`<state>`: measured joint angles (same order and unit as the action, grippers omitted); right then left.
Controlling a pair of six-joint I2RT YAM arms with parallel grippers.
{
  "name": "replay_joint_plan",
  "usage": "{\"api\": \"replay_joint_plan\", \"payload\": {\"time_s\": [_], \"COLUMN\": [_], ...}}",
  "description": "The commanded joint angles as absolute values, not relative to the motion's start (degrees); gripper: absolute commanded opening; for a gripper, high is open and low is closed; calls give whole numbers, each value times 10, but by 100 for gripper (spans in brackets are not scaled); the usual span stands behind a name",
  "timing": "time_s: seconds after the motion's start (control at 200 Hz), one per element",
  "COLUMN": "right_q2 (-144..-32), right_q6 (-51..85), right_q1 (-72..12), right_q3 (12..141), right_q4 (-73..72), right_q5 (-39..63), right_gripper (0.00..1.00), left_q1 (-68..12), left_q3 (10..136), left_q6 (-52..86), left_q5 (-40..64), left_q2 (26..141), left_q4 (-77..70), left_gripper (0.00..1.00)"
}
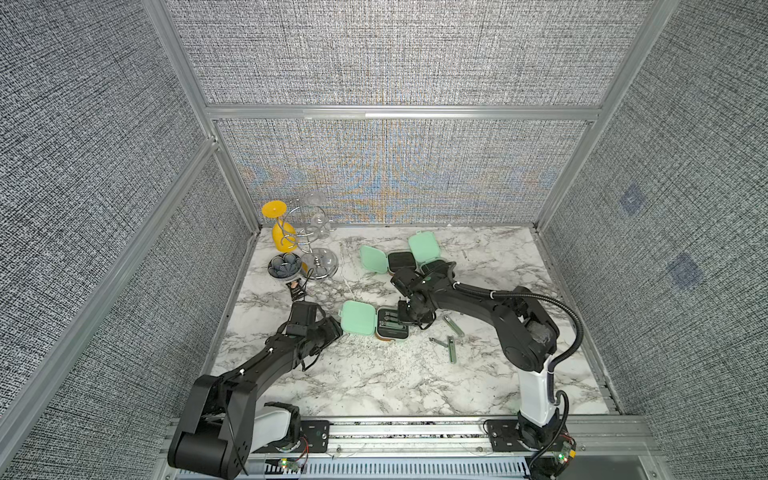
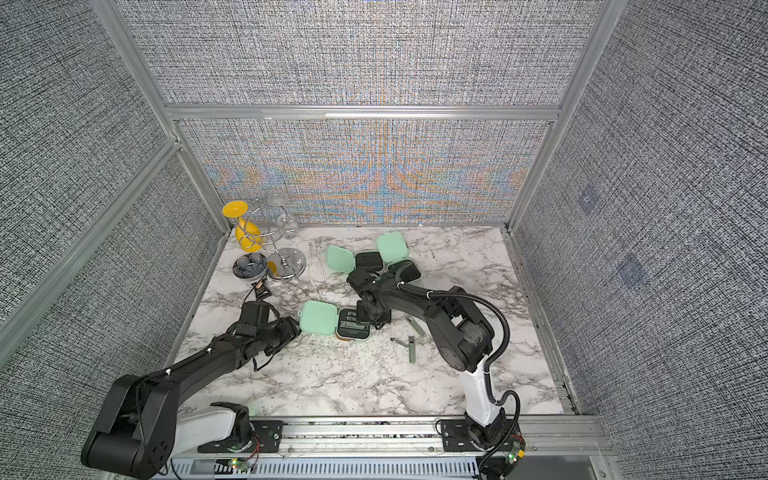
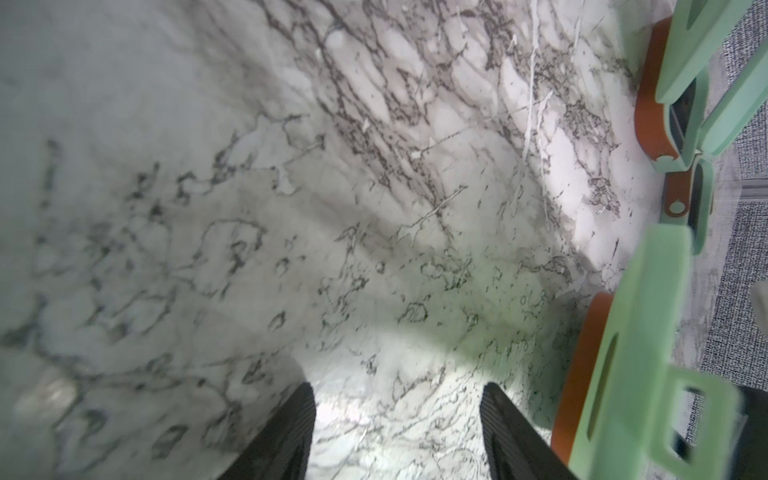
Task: Organize nail clipper sets
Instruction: Adjust the storage box at the center of the board, then close the storage box at the center of the board.
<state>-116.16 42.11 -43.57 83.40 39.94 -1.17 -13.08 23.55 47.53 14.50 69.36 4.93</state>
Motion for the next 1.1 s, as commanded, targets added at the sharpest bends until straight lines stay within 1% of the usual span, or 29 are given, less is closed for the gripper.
{"api": "replay_joint_plan", "payload": {"time_s": [0.0, 0.145, 0.43, 0.795, 1.096], "right_q2": [-1166, -1174, -1197, -1209, -1214], "right_q6": [413, 413, 415, 406, 409], "right_q1": [-440, -448, -463, -472, -477], "right_q3": [847, 863, 896, 927, 934], "right_q4": [439, 446, 471, 500, 494], "right_q5": [-30, -33, -44, -63, -58], "right_gripper": [0, 0, 0, 0, 0], "left_q1": [-131, -131, -132, -134, -165], "left_q3": [235, 235, 234, 252, 271], "left_q6": [473, 471, 473, 470, 470], "left_q5": [143, 143, 166, 183, 184], "left_q2": [672, 656, 669, 645, 654], "left_q4": [86, 86, 62, 79, 78], "left_gripper": [66, 67, 67, 67, 67]}}
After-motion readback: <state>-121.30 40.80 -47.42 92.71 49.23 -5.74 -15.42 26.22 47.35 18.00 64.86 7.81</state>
